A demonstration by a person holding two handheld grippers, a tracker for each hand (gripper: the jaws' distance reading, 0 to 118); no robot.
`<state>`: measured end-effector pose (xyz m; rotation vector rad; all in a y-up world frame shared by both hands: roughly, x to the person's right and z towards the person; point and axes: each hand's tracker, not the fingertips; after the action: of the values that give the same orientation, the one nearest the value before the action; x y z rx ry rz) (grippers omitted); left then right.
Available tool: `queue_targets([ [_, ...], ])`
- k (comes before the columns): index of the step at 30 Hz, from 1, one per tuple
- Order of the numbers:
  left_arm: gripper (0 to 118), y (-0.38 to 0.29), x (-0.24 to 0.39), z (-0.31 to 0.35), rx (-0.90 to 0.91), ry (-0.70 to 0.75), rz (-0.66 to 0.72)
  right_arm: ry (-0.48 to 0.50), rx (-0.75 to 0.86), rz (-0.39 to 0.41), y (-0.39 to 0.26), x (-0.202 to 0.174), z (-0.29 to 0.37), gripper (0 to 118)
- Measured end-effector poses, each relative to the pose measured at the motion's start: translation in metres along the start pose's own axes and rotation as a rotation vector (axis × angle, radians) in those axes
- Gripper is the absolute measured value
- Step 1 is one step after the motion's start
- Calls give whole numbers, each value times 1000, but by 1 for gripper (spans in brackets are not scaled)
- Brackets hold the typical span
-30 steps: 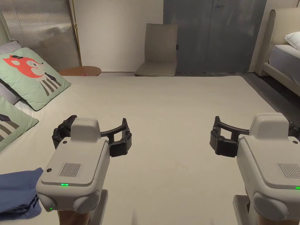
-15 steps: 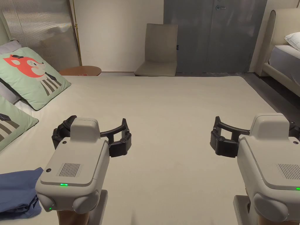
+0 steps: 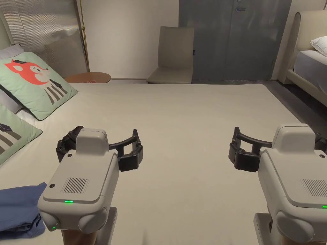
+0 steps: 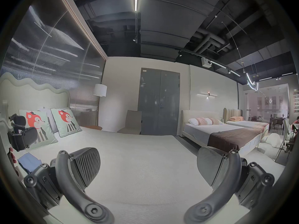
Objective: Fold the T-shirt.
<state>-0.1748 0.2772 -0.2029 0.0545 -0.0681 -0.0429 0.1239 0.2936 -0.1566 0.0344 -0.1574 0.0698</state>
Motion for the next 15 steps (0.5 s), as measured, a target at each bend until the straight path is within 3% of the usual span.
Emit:
queue_targets([
  [15,110,1,-2,-1,-8,1,2,4,3,-2,0,-2,-1,117],
])
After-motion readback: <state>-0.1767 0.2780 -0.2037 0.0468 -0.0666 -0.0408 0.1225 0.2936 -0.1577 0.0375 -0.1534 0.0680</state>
